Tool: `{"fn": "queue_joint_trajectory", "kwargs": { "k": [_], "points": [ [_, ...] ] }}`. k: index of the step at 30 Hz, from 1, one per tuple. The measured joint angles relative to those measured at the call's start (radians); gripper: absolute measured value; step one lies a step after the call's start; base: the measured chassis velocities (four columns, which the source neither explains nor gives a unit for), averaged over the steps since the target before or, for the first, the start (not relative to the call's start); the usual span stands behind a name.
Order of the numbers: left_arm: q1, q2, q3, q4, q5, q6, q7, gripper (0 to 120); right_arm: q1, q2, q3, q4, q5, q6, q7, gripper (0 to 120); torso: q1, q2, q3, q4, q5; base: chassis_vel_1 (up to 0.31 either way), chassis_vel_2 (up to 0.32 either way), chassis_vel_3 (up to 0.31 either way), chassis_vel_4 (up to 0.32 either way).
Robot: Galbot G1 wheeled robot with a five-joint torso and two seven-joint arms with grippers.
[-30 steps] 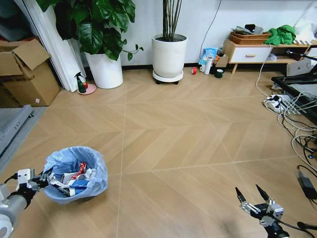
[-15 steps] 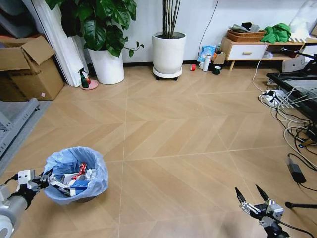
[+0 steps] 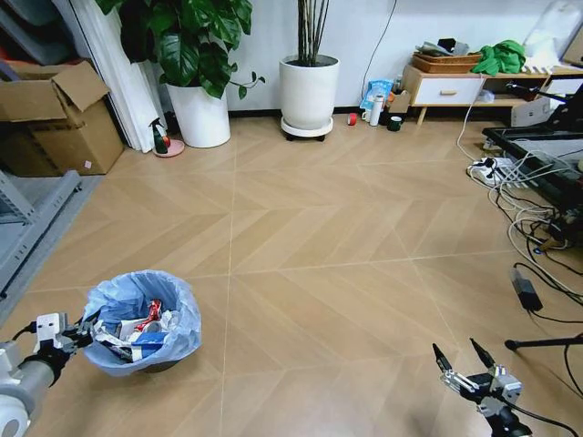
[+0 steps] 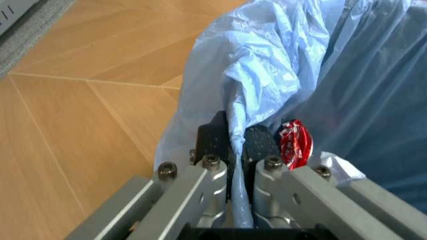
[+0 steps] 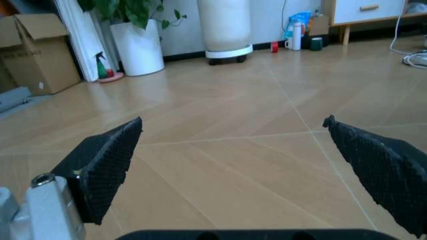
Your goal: Pick up the trash bin and place the garbage on the floor into it.
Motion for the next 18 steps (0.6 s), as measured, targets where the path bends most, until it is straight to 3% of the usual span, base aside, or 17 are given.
{"fn": "queue_joint_trajectory", "kwargs": {
  "k": [11, 18],
  "points": [
    [-0.1, 0.0, 0.066, 0.074, 0.003, 0.001, -0.006, 0, 0.01, 0.0, -0.004, -0.014, 0.0, 0.016, -0.012, 100, 0.0, 0.0, 0.0, 0.0003, -0.0004, 0.037, -0.033, -0.037, 0.04],
    [-0.341, 0.056, 0.247, 0.243, -0.039, 0.027, -0.062, 0, -0.01, 0.009, 0.018, 0.003, -0.008, 0.016, -0.012, 100, 0.0, 0.0, 0.0, -0.0005, -0.0002, 0.0, 0.0, 0.0, 0.0]
  ]
}}
